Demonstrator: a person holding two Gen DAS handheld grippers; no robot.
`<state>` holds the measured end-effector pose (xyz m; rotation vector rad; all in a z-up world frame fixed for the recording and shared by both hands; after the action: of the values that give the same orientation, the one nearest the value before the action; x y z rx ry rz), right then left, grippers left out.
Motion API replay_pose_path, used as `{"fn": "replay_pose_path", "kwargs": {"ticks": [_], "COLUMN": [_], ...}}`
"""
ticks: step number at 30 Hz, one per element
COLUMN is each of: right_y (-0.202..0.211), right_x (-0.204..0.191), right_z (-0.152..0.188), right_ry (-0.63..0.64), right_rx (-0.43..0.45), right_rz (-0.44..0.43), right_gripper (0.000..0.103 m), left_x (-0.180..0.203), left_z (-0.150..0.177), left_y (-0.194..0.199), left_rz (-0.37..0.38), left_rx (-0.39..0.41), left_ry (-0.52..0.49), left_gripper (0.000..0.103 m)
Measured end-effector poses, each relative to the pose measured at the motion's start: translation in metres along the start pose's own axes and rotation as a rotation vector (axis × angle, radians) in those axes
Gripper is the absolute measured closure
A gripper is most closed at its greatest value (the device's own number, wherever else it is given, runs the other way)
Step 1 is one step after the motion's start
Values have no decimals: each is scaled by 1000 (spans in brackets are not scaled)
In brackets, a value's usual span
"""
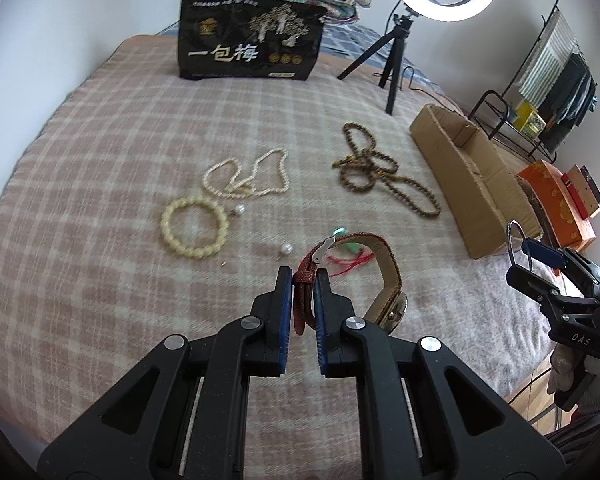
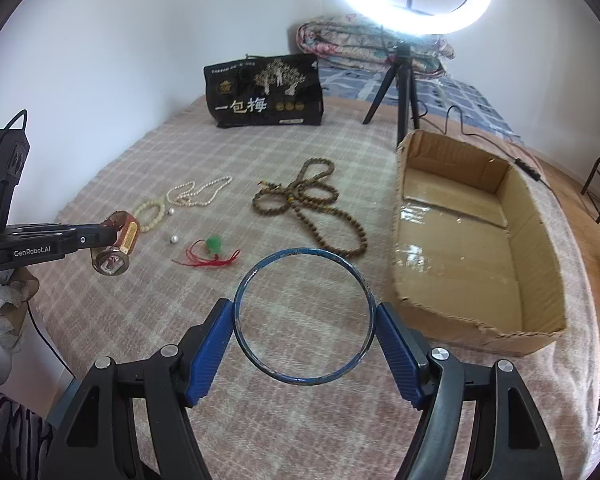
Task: Organize jewelry
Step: 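Lower the watch into the box with the left tool while the right tool releases the bangle there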
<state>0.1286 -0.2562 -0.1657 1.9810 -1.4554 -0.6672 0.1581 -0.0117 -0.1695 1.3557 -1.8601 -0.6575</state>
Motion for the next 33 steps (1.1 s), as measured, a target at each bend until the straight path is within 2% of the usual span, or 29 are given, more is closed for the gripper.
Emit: {"fn": "replay_pose_path", "kwargs": {"ticks": [18, 33], "right_y": [37, 22], "right_x": [90, 145], "right_z": [-11, -17], "right_ry": [-99, -158], "right_rx": [59, 50], "right_rz": [132, 171], "right_gripper": [29, 29], "left_x": [89, 164], "left_z": [-61, -110], "left_y": [-32, -89], "left_rz": [98, 161], "left_rx": [42, 43], "left_ry": [-106, -154], "left_gripper": [94, 94]}}
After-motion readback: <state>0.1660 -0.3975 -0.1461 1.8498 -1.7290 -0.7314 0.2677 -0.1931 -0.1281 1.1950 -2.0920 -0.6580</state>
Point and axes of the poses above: each gripper's, at about its wrist camera, not at the fingertips, and y roughly against the way its jaws point, x to its right, z to its underside, the point moved 3 cm from there along -y, roughly the way its jaws point, and after that the axes turned 4 degrees about x, right-handed, at the moved point
